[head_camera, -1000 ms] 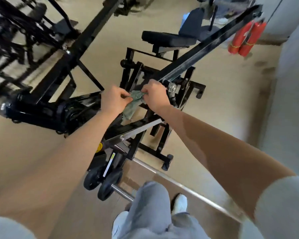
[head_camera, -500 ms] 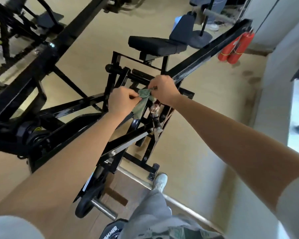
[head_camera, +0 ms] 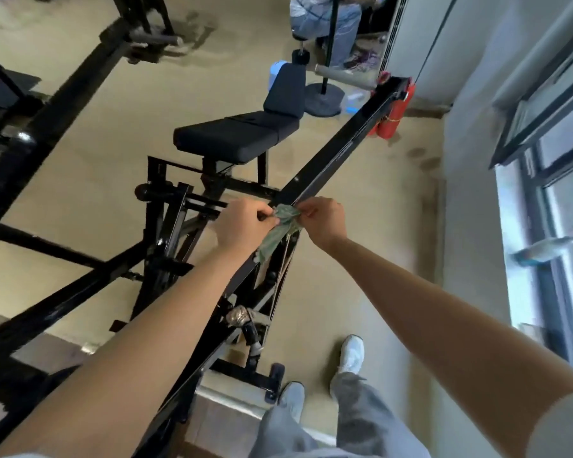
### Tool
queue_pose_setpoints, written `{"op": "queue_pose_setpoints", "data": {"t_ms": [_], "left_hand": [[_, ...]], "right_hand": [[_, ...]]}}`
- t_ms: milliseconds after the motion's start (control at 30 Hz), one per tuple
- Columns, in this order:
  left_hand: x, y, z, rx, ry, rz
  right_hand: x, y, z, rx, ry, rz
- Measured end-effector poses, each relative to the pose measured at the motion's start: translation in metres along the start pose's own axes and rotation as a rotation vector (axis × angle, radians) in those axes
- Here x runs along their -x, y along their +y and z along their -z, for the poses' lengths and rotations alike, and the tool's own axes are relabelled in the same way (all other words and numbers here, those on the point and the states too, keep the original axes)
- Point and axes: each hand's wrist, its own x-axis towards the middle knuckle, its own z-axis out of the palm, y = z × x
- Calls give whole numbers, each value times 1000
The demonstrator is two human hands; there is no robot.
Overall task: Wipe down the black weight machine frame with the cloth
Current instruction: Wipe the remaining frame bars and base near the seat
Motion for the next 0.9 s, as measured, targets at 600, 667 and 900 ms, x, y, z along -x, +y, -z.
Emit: {"op": "queue_pose_setpoints", "data": {"t_ms": [600,667,900], "left_hand": [[-229,131,-135,-149,7,102],[-247,145,-148,-167,28,118],[-310,177,-191,-179,45,145]], "right_hand": [[-221,122,110,-454,6,-147],[-246,136,122,-380,6,-64],[-321,176,154,-171,-7,127]]}}
